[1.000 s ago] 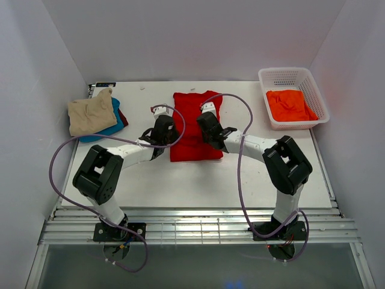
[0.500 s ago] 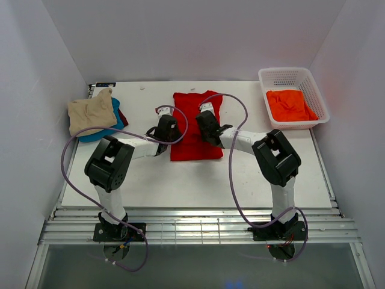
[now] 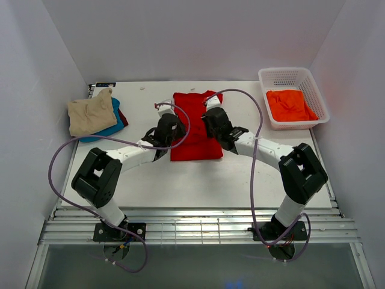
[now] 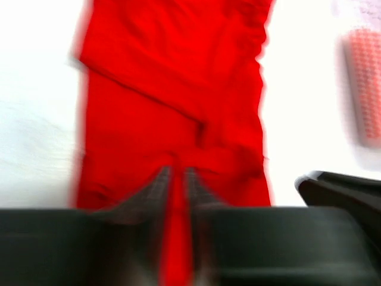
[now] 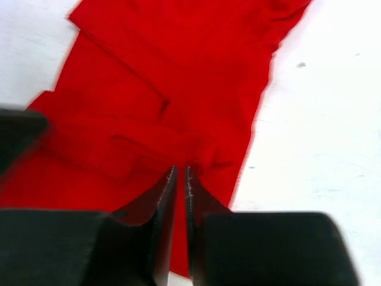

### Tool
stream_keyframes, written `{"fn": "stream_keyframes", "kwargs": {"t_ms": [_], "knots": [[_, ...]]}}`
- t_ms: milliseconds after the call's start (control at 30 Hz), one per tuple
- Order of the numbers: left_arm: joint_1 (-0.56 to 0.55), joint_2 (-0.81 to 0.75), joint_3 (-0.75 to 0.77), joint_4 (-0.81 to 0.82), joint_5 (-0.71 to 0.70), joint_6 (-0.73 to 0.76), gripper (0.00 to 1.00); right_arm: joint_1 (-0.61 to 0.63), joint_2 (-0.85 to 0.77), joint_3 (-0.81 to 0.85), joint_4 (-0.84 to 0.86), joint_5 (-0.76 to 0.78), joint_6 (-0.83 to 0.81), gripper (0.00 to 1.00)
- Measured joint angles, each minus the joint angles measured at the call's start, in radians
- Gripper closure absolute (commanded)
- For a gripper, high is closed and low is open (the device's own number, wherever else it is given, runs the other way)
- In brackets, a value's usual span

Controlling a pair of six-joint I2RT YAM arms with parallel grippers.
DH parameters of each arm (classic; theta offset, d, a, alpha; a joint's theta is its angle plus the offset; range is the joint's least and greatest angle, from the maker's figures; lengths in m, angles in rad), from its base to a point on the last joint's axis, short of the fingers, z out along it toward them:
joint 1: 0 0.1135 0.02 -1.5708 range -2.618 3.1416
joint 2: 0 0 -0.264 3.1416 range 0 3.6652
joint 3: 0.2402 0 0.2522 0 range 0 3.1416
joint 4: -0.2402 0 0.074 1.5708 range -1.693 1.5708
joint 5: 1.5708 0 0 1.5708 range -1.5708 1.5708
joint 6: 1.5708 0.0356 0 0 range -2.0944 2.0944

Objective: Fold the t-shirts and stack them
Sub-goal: Fold the folded rectangular tshirt in 1/3 of the way

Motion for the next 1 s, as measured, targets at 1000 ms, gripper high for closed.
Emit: {"fn": "stream_keyframes", "kwargs": {"t_ms": [1000], "knots": [[-0.171,0.162,-0.146,0.158,0.037,-0.109,1.00,0.016,0.262,0.070,0.029,-0.372,0.060,0.92]]}}
